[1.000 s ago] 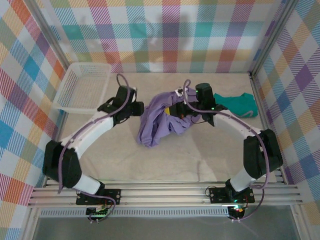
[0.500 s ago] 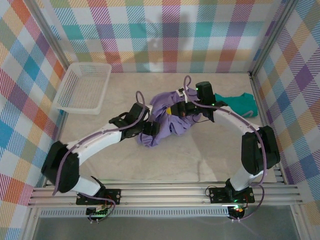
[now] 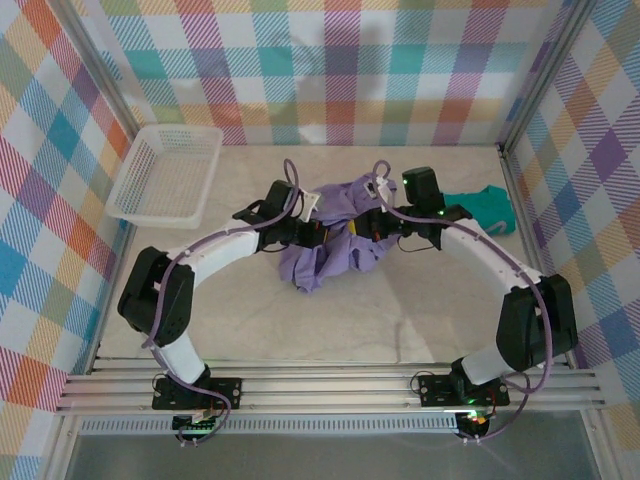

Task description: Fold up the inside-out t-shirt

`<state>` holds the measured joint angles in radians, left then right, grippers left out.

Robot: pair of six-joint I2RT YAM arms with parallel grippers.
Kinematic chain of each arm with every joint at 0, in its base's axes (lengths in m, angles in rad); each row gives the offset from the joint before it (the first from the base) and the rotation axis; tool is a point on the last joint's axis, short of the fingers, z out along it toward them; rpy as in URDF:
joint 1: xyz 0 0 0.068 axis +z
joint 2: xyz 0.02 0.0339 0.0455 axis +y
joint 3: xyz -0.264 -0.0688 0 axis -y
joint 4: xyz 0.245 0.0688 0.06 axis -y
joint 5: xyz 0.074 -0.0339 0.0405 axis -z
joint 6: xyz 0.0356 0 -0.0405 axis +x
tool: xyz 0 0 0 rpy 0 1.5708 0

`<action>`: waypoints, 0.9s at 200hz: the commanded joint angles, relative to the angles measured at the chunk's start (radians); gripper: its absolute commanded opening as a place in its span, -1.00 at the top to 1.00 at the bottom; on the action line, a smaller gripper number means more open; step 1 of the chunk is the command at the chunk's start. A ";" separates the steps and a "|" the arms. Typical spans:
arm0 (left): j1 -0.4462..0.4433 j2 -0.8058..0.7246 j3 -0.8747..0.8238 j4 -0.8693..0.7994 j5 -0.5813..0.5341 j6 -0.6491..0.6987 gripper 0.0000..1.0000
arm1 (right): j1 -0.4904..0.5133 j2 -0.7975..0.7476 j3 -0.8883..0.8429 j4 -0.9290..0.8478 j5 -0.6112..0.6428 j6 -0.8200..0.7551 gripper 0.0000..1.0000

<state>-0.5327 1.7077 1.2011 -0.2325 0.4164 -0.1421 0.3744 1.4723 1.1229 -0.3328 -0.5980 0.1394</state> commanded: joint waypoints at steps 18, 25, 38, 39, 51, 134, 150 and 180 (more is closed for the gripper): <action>0.013 -0.190 -0.064 0.017 0.431 -0.085 0.97 | 0.029 -0.099 -0.056 -0.075 0.490 -0.012 0.76; 0.013 -0.211 -0.074 0.009 0.435 -0.085 0.98 | 0.036 -0.109 -0.060 -0.067 0.506 -0.015 0.76; 0.013 -0.237 -0.082 -0.011 0.430 -0.085 1.00 | 0.042 -0.117 -0.055 -0.079 0.523 -0.025 0.73; 0.013 -0.237 -0.083 -0.010 0.430 -0.086 1.00 | 0.043 -0.118 -0.054 -0.080 0.524 -0.025 0.72; 0.013 -0.247 -0.089 -0.005 0.428 -0.105 1.00 | 0.047 -0.121 -0.043 -0.114 0.553 -0.030 0.59; 0.019 -0.238 -0.064 0.030 0.426 -0.261 1.00 | 0.280 -0.447 -0.269 -0.012 0.495 -0.174 0.07; 0.019 -0.241 -0.063 0.014 0.426 -0.246 1.00 | 0.289 -0.432 -0.288 0.067 0.438 -0.163 0.12; 0.020 -0.240 -0.055 -0.008 0.423 -0.227 1.00 | 0.289 -0.313 -0.245 0.111 0.420 -0.158 0.38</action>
<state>-0.5209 1.4689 1.1114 -0.2142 0.8116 -0.3786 0.6624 1.0794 0.8490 -0.3130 -0.1345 -0.0040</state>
